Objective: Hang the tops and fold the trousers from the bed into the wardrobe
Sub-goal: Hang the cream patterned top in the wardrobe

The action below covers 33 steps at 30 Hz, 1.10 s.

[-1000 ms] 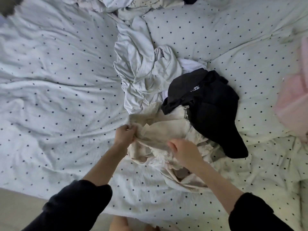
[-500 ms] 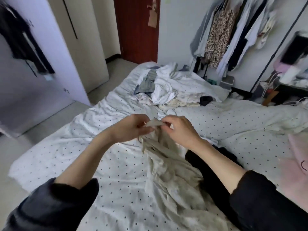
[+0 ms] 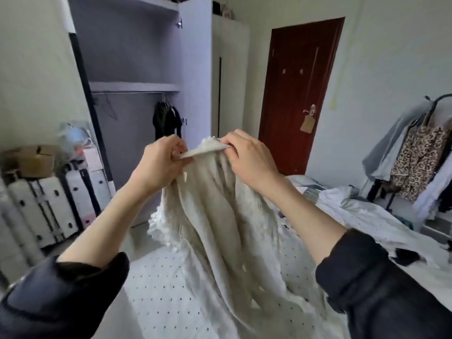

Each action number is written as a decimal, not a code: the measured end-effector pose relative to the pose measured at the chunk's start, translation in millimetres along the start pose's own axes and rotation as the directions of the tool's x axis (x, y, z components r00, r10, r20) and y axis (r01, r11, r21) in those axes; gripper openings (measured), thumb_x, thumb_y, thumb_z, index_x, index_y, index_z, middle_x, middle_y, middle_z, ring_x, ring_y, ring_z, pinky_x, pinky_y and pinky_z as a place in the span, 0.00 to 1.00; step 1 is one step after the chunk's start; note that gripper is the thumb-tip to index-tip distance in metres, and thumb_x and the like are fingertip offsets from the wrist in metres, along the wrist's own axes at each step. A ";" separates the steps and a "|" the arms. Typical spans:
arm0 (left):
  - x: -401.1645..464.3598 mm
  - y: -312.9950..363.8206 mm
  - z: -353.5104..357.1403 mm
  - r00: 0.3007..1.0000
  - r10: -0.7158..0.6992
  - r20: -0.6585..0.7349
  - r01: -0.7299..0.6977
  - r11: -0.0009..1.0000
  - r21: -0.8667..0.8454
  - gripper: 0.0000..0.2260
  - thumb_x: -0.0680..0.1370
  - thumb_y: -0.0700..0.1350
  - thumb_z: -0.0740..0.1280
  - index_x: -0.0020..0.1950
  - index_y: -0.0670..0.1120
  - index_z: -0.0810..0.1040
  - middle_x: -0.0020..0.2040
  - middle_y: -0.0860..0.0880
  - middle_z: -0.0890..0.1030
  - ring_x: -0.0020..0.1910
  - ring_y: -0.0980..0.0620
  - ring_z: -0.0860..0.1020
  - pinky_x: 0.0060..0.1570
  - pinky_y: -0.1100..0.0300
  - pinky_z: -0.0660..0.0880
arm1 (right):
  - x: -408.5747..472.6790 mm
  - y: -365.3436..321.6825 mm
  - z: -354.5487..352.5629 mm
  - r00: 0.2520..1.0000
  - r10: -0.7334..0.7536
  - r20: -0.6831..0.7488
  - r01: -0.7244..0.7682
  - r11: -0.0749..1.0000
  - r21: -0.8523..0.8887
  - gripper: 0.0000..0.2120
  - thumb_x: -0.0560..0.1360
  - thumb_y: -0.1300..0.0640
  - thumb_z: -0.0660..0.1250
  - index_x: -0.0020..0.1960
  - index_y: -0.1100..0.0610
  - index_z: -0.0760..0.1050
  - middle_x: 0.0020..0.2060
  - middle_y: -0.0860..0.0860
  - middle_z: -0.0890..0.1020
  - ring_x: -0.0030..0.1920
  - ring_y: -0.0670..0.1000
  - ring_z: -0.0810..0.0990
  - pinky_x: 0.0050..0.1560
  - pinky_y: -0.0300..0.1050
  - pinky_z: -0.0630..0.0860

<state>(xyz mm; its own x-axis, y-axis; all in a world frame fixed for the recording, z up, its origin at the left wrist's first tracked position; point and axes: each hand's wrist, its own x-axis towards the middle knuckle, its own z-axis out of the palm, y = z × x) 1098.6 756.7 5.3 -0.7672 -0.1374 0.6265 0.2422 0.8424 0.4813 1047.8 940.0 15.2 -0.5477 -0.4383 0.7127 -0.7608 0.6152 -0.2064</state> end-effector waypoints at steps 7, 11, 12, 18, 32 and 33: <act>1.7 -169.6 -78.6 0.988 -0.112 -0.107 0.123 0.986 0.112 0.04 0.75 0.40 0.69 0.49 0.42 0.77 0.41 0.48 0.77 0.41 0.47 0.75 0.42 0.60 0.66 | 101.5 -105.1 120.4 0.996 -0.094 0.004 0.093 0.995 0.037 0.12 0.79 0.62 0.55 0.57 0.58 0.75 0.54 0.51 0.76 0.52 0.56 0.75 0.49 0.51 0.72; 3.4 -262.4 -111.2 0.959 -0.204 -0.195 0.239 0.956 0.173 0.04 0.75 0.38 0.67 0.48 0.41 0.79 0.38 0.50 0.73 0.39 0.46 0.72 0.41 0.60 0.63 | 152.4 -135.7 180.2 0.999 -0.032 -0.001 0.032 0.995 0.093 0.12 0.78 0.63 0.54 0.55 0.58 0.74 0.53 0.51 0.76 0.50 0.57 0.76 0.49 0.52 0.72; 5.9 -284.6 -120.3 0.955 -0.215 -0.202 0.255 0.946 0.200 0.05 0.74 0.37 0.67 0.48 0.41 0.80 0.38 0.51 0.72 0.39 0.47 0.71 0.41 0.61 0.62 | 166.2 -140.9 198.3 1.000 -0.011 -0.005 0.012 0.993 0.119 0.11 0.78 0.63 0.54 0.54 0.58 0.74 0.52 0.50 0.77 0.49 0.57 0.76 0.49 0.52 0.72; 44.4 -377.6 -142.2 0.941 -0.204 -0.269 0.289 0.900 0.327 0.11 0.74 0.39 0.69 0.55 0.42 0.77 0.49 0.44 0.74 0.49 0.42 0.74 0.43 0.53 0.69 | 223.8 -151.8 293.0 0.988 0.118 0.096 -0.138 0.961 0.238 0.11 0.79 0.62 0.53 0.55 0.58 0.74 0.44 0.50 0.77 0.44 0.51 0.72 0.44 0.47 0.68; 218.1 -565.3 -108.3 0.958 -0.277 -0.074 0.286 0.904 0.317 0.10 0.73 0.35 0.66 0.51 0.42 0.83 0.46 0.42 0.84 0.48 0.40 0.80 0.49 0.55 0.73 | 353.0 -60.6 506.7 0.854 0.216 0.473 -0.363 0.899 0.245 0.12 0.79 0.54 0.58 0.51 0.64 0.72 0.44 0.56 0.76 0.45 0.53 0.73 0.42 0.46 0.70; 230.1 -574.6 -104.9 0.952 -0.303 -0.046 0.302 0.903 0.306 0.10 0.74 0.35 0.66 0.51 0.42 0.83 0.47 0.43 0.84 0.49 0.41 0.80 0.51 0.56 0.72 | 357.8 -52.6 516.7 0.836 0.204 0.509 -0.345 0.917 0.200 0.11 0.79 0.53 0.59 0.50 0.61 0.71 0.44 0.54 0.75 0.44 0.52 0.73 0.40 0.45 0.68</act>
<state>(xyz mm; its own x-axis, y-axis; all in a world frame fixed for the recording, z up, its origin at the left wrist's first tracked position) 845.3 186.4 -62.7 -0.7763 -0.4100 0.4788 -0.1947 0.8784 0.4365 712.0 412.2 -65.4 -0.7901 -0.5749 0.2127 -0.5784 0.5842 -0.5693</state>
